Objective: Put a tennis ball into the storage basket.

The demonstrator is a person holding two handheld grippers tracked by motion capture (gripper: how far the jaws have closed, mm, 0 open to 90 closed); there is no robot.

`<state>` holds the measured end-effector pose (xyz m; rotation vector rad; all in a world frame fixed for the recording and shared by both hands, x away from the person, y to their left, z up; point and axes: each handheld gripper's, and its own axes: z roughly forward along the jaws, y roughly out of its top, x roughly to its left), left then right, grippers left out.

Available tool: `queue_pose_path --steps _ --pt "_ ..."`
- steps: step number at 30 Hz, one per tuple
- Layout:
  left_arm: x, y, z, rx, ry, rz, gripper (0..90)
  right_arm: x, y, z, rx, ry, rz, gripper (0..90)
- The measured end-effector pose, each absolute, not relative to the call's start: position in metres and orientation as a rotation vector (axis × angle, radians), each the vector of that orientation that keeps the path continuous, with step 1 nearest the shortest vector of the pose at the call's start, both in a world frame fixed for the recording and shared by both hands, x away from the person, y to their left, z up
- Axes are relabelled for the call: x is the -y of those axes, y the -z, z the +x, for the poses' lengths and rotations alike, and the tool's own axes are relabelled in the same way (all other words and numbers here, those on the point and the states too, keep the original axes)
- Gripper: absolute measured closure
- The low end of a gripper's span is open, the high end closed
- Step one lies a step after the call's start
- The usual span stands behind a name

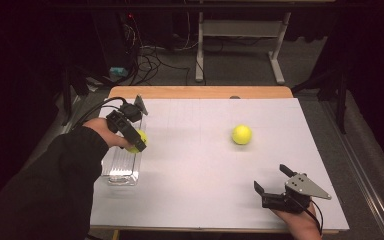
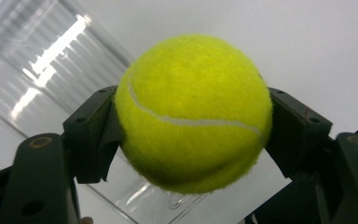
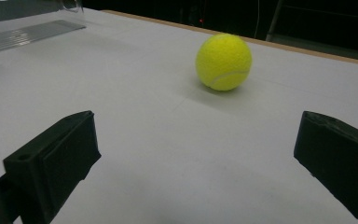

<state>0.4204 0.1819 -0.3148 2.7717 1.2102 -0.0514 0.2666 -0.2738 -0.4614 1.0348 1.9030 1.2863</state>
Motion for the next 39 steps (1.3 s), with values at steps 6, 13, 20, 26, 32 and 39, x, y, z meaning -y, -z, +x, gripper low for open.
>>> queue_pose_path --steps 6,13,20,26,32,39 --pt "-0.203 0.318 0.431 -1.309 0.037 2.756 26.8 0.274 0.461 0.266 -1.902 -1.287 1.033 0.0" --pt "-0.223 0.326 0.443 -1.414 0.032 2.729 26.8 0.274 0.461 0.267 -1.9 -1.287 1.032 0.0" --pt "-0.232 0.336 0.455 -1.5 0.008 2.713 26.8 0.274 0.461 0.267 -1.903 -1.284 1.031 0.0" --pt "-0.228 0.343 0.461 -1.507 0.01 2.703 26.8 0.274 0.462 0.267 -1.904 -1.283 1.028 0.0" --pt "-0.226 0.354 0.473 -1.536 0.027 2.709 26.7 0.274 0.462 0.267 -1.905 -1.284 1.031 0.0" --pt "-0.226 0.369 0.481 -1.561 0.043 2.715 26.6 0.275 0.463 0.267 -1.904 -1.286 1.037 0.0"
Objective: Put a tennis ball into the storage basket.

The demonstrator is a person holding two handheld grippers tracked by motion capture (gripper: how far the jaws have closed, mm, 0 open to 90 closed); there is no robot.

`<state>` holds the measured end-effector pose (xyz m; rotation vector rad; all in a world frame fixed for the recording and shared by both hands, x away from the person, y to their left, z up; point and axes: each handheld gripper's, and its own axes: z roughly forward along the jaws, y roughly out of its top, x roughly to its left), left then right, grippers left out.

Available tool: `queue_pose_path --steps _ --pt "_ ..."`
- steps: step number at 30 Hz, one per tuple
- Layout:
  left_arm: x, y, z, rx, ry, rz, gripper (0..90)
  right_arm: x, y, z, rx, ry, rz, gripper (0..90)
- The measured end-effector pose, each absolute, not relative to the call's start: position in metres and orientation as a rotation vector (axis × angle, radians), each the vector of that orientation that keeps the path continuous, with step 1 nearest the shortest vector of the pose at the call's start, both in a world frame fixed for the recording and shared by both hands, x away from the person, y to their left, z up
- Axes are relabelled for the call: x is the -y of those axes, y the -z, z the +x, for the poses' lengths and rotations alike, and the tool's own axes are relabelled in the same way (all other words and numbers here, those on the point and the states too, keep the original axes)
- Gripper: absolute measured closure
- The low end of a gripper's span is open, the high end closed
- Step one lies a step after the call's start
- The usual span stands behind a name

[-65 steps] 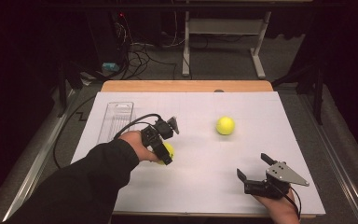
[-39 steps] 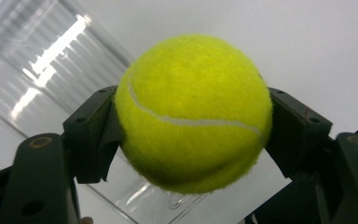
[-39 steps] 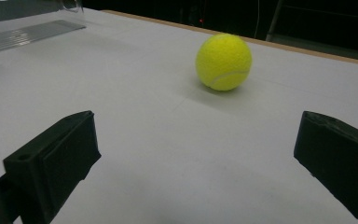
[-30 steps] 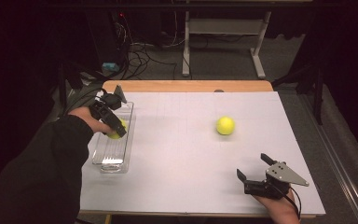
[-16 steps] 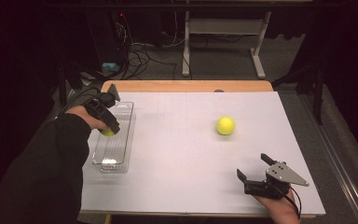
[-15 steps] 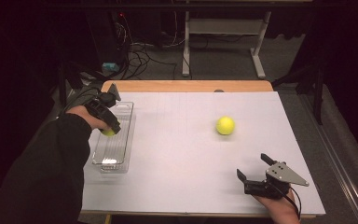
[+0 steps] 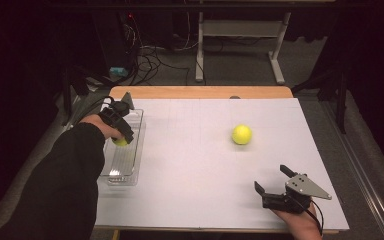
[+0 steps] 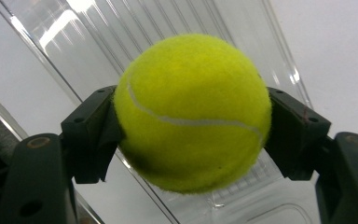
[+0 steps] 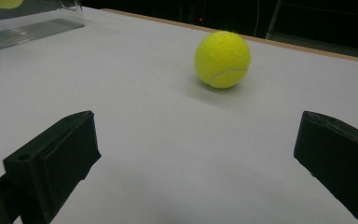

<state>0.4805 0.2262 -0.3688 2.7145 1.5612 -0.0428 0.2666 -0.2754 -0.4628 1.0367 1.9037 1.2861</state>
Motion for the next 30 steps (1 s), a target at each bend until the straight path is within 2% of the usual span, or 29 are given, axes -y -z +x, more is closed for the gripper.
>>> queue_pose_path --steps 8,9,11,12,13,15,22,30 --pt "-0.217 0.374 0.483 -1.547 0.023 2.738 26.2 0.275 0.463 0.266 -1.906 -1.283 1.038 0.0" --pt "-0.216 0.373 0.482 -1.549 0.002 2.736 24.3 0.275 0.463 0.266 -1.906 -1.284 1.038 0.0" --pt "-0.216 0.37 0.482 -1.556 -0.035 2.737 9.8 0.275 0.463 0.266 -1.905 -1.283 1.037 0.0" --pt "-0.216 0.367 0.481 -1.558 -0.049 2.724 9.8 0.275 0.463 0.267 -1.904 -1.284 1.035 0.0" --pt "-0.217 0.365 0.48 -1.559 -0.053 2.721 4.1 0.275 0.463 0.267 -1.905 -1.284 1.035 0.0" --pt "-0.218 0.36 0.478 -1.549 -0.054 2.708 0.8 0.275 0.463 0.267 -1.905 -1.283 1.034 0.0" --pt "-0.218 0.349 0.467 -1.516 -0.053 2.699 0.6 0.275 0.463 0.267 -1.904 -1.283 1.037 0.0" --pt "-0.198 0.346 0.451 -1.405 -0.027 2.745 0.5 0.275 0.463 0.266 -1.902 -1.283 1.04 0.0"
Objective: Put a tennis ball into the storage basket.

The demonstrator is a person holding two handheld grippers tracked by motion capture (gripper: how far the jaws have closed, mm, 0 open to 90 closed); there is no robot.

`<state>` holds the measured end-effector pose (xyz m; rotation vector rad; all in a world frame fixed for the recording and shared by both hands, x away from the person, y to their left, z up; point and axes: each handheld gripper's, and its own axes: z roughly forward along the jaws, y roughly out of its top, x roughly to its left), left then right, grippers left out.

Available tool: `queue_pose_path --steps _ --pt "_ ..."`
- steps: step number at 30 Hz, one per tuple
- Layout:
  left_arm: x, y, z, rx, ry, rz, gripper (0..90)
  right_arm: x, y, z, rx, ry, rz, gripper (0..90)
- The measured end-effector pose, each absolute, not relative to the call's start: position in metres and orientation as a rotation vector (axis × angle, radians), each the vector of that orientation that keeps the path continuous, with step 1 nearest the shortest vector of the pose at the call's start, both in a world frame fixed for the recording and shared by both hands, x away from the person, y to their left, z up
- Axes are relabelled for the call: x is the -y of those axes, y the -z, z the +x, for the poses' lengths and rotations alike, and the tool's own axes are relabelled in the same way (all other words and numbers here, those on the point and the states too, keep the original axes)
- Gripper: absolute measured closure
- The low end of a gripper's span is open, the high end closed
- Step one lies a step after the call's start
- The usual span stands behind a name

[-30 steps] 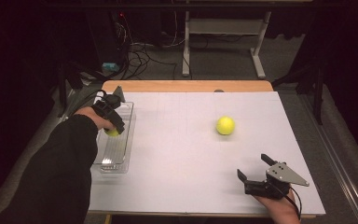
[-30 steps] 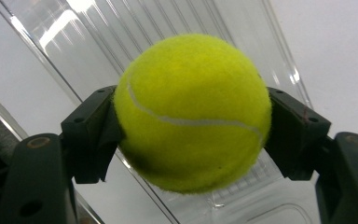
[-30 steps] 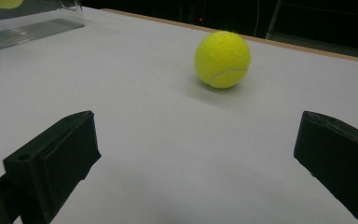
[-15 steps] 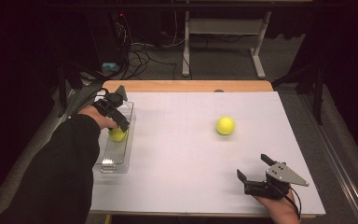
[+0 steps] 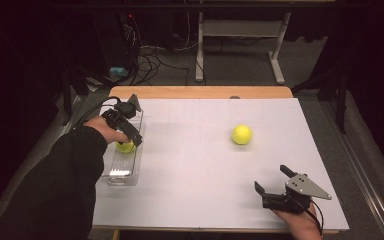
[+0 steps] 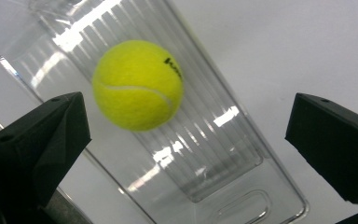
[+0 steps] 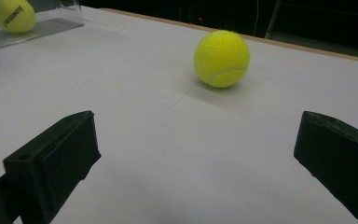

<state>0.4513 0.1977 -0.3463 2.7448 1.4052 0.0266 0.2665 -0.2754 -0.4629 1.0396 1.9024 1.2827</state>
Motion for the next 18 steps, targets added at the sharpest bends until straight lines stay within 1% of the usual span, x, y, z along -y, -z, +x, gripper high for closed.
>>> queue_pose_path --steps 5,12,18 --pt "-0.179 0.349 0.442 -1.345 -0.051 2.782 0.5 0.275 0.463 0.266 -1.904 -1.281 1.036 0.0" --pt "-0.162 0.352 0.435 -1.281 -0.054 2.799 0.5 0.276 0.463 0.267 -1.904 -1.281 1.038 0.0" --pt "-0.139 0.355 0.425 -1.202 -0.071 2.804 0.5 0.276 0.463 0.267 -1.897 -1.276 1.05 0.0"
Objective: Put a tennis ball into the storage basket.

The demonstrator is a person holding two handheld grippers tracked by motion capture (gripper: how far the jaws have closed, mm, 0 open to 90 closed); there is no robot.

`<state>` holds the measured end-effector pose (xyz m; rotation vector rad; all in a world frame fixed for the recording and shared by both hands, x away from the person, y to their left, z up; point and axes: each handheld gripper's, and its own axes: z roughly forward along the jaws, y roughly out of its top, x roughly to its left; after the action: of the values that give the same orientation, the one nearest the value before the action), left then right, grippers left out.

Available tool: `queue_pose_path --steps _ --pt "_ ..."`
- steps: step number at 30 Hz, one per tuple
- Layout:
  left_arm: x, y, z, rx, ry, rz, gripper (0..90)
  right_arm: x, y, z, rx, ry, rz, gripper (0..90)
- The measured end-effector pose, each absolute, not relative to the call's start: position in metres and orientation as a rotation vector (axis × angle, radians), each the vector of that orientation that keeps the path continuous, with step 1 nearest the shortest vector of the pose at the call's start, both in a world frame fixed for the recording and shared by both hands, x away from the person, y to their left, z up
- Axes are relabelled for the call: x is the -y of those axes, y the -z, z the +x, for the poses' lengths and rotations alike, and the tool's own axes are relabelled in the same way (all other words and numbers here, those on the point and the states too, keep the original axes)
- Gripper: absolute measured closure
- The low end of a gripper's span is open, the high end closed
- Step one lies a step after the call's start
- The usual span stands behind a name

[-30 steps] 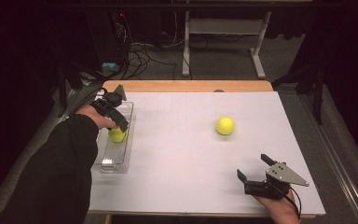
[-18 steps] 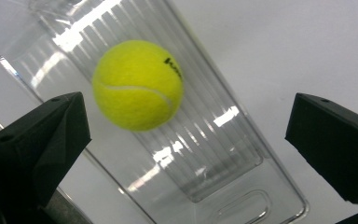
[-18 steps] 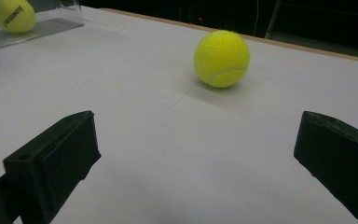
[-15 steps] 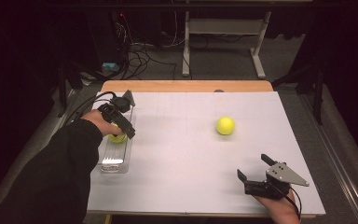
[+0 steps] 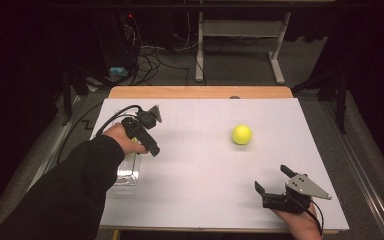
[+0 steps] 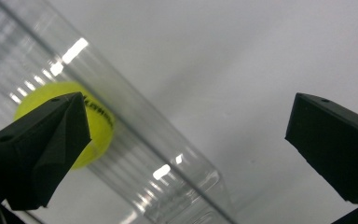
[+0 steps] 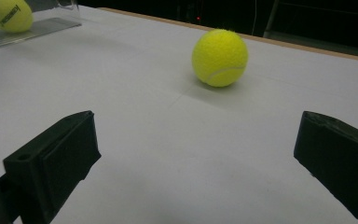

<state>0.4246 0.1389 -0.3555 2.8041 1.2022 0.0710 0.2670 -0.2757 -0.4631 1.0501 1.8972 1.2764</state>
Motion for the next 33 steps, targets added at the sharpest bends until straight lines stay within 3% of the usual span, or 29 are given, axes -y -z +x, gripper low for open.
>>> queue_pose_path --steps 19,33 --pt "-0.084 0.376 0.376 -0.964 -0.012 2.838 0.6 0.271 0.465 0.278 -1.883 -1.272 1.093 0.0" --pt "-0.072 0.382 0.37 -0.932 0.009 2.857 0.5 0.258 0.449 0.349 -1.892 -1.146 1.178 0.0"
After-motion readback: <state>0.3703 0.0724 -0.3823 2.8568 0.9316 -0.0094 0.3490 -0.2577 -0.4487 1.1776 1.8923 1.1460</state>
